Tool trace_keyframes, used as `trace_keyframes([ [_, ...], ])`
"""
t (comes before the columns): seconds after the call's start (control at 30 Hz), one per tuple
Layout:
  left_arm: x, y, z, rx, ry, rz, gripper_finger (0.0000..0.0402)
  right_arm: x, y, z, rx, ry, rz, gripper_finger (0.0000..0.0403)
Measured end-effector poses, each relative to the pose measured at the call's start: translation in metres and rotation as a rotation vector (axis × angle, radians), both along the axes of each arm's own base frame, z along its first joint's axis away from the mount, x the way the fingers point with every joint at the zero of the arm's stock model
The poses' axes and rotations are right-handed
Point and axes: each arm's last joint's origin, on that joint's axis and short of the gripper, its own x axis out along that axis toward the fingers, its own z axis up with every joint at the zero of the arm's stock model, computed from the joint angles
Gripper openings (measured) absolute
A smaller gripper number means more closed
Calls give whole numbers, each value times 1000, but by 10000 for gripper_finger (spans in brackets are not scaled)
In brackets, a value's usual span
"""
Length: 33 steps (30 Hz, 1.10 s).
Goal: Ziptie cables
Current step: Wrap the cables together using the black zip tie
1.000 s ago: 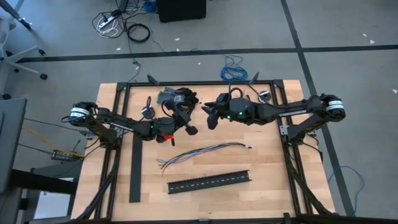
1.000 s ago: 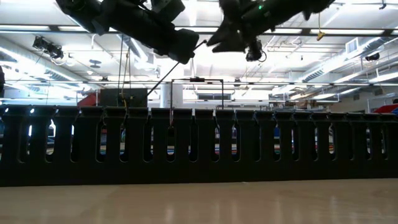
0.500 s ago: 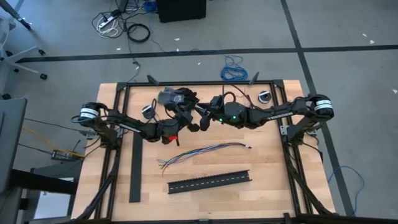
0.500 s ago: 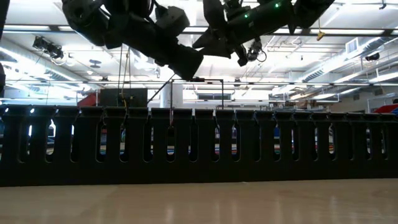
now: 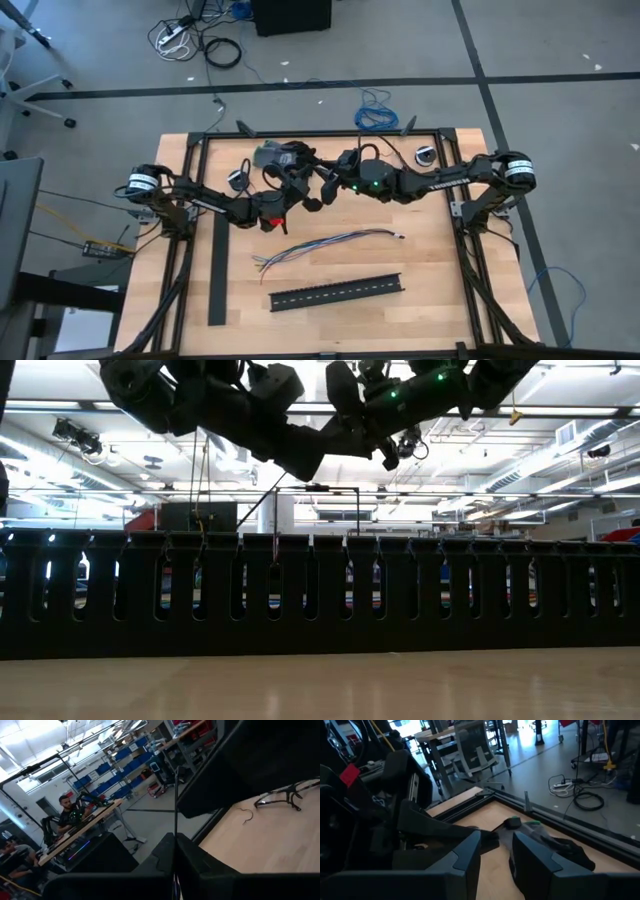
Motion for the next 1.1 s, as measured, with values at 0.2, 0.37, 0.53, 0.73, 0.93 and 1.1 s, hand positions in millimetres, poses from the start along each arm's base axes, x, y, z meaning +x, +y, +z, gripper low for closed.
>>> trace_keyframes([
  [0.2,1,-1,0,-15,-21,-33,0,0,-3,2,2,-27,28,87],
  [0.37,1,-1,0,-16,-22,-37,0,1,-4,3,4,-34,48,66],
  [0.53,1,-1,0,-16,-21,-38,0,1,-4,3,5,-34,62,46],
  [0.73,1,-1,0,-17,-22,-49,0,1,-4,3,-2,-30,64,19],
  [0.93,2,-1,0,-17,-21,-66,0,1,-4,3,-24,-18,67,1],
  [1.1,2,-1,0,-14,-14,-85,0,1,-4,3,-32,-9,66,1],
])
